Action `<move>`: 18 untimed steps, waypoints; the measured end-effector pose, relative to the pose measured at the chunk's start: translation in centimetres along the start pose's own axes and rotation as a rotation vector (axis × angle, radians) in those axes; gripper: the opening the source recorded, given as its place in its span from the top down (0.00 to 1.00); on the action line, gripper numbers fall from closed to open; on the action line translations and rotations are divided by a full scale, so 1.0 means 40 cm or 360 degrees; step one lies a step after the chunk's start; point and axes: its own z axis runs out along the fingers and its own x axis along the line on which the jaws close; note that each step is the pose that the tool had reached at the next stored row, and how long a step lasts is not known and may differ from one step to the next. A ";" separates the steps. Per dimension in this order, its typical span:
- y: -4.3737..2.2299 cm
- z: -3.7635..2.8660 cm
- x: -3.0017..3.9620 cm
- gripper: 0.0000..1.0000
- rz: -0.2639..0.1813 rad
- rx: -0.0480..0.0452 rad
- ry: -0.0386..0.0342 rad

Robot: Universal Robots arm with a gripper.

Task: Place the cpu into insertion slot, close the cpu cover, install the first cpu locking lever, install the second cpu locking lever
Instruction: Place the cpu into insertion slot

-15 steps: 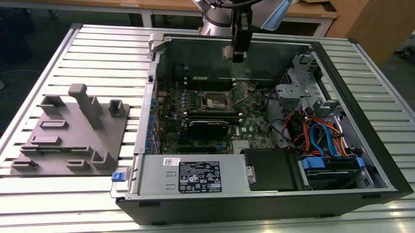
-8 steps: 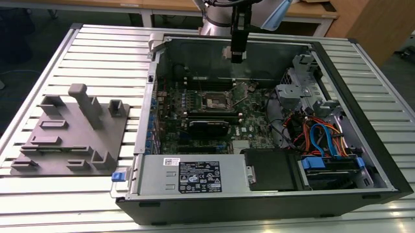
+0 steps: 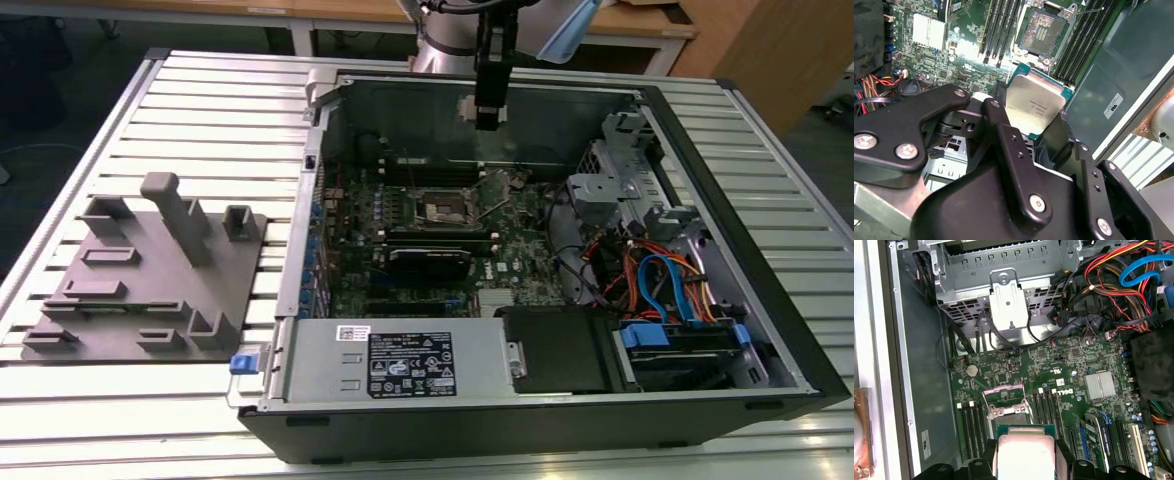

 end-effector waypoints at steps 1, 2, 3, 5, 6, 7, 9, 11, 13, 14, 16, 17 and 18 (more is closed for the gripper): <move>0.000 0.000 0.000 0.46 0.0000 0.0000 0.0000; 0.000 0.000 0.000 0.46 0.0000 0.0000 0.0000; 0.000 0.000 0.000 0.46 0.0001 0.0000 0.0000; 0.000 0.000 0.000 0.46 0.0003 0.0000 0.0000; 0.000 0.000 0.000 0.46 0.0007 0.0000 -0.0001; 0.000 0.000 0.000 0.46 0.0011 0.0000 -0.0001; 0.000 0.000 0.000 0.46 0.0026 0.0000 -0.0002; 0.000 0.000 0.000 0.46 0.0056 -0.0001 -0.0005; 0.000 0.000 0.000 0.46 0.0106 -0.0002 -0.0009; 0.000 0.000 0.000 0.46 0.0134 -0.0002 -0.0012; 0.000 0.000 0.000 0.46 0.0181 -0.0003 -0.0016; 0.000 0.000 0.000 0.46 0.0187 -0.0003 -0.0016; 0.000 0.000 0.000 0.46 0.0187 -0.0003 -0.0016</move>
